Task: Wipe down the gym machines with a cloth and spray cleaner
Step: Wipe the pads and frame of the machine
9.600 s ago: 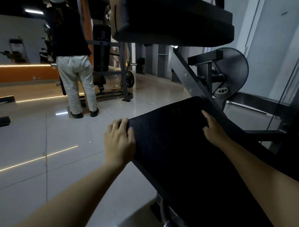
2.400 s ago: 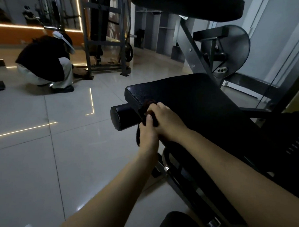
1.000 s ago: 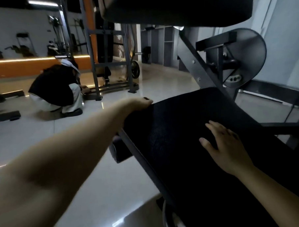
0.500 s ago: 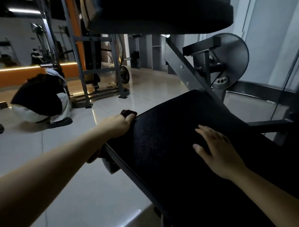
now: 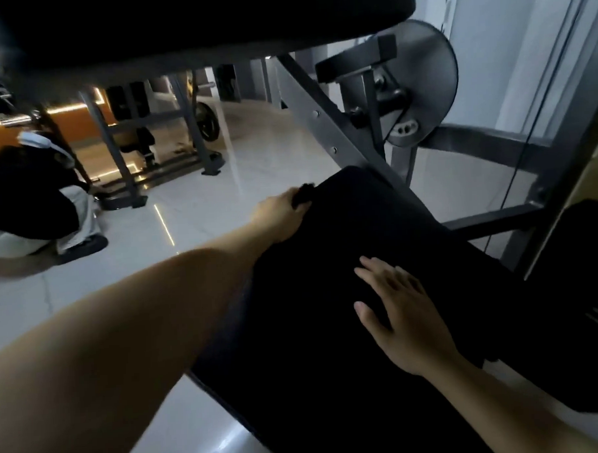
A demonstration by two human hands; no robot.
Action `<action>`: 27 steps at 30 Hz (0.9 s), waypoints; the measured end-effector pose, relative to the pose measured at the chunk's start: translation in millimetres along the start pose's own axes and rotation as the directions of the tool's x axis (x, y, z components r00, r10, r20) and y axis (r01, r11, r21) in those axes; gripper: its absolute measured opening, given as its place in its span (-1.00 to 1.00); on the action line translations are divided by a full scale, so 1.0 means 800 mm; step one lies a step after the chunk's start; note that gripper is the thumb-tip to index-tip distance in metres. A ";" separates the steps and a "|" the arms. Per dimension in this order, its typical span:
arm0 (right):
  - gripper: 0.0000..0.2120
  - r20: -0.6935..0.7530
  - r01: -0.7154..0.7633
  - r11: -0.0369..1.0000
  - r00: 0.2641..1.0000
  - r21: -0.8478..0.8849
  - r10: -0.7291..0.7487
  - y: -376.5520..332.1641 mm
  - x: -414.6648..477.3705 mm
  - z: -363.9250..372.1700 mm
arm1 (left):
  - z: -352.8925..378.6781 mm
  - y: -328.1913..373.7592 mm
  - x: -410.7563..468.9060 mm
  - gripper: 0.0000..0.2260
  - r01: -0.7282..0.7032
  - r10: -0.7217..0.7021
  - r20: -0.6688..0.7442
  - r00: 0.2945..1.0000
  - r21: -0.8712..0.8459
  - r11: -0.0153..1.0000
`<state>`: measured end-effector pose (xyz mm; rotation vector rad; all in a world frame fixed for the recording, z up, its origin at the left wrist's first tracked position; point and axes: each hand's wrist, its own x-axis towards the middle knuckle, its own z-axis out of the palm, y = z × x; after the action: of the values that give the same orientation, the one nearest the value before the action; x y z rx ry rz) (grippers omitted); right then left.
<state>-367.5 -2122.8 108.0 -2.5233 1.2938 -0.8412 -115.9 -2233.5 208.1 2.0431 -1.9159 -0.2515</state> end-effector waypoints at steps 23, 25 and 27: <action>-0.50 0.096 -0.217 0.976 0.972 0.003 0.216 -0.009 -0.002 -0.020 | 0.017 0.037 0.075 -0.54 0.302 -0.303 0.001 0.953 -0.063 0.951; -0.52 0.127 -0.172 0.984 0.978 0.041 0.166 -0.005 -0.003 -0.029 | 0.010 0.019 0.041 -0.57 0.328 -0.330 -0.028 0.943 -0.071 0.942; -0.56 0.094 -0.114 0.993 0.989 0.027 0.111 0.021 0.022 -0.039 | 0.001 -0.007 -0.003 -0.56 0.376 -0.380 -0.059 0.923 -0.067 0.924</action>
<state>-388.1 -2143.9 133.8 -2.4081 1.3674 -0.7076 -111.2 -2230.8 205.4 2.3386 -1.4429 -0.3123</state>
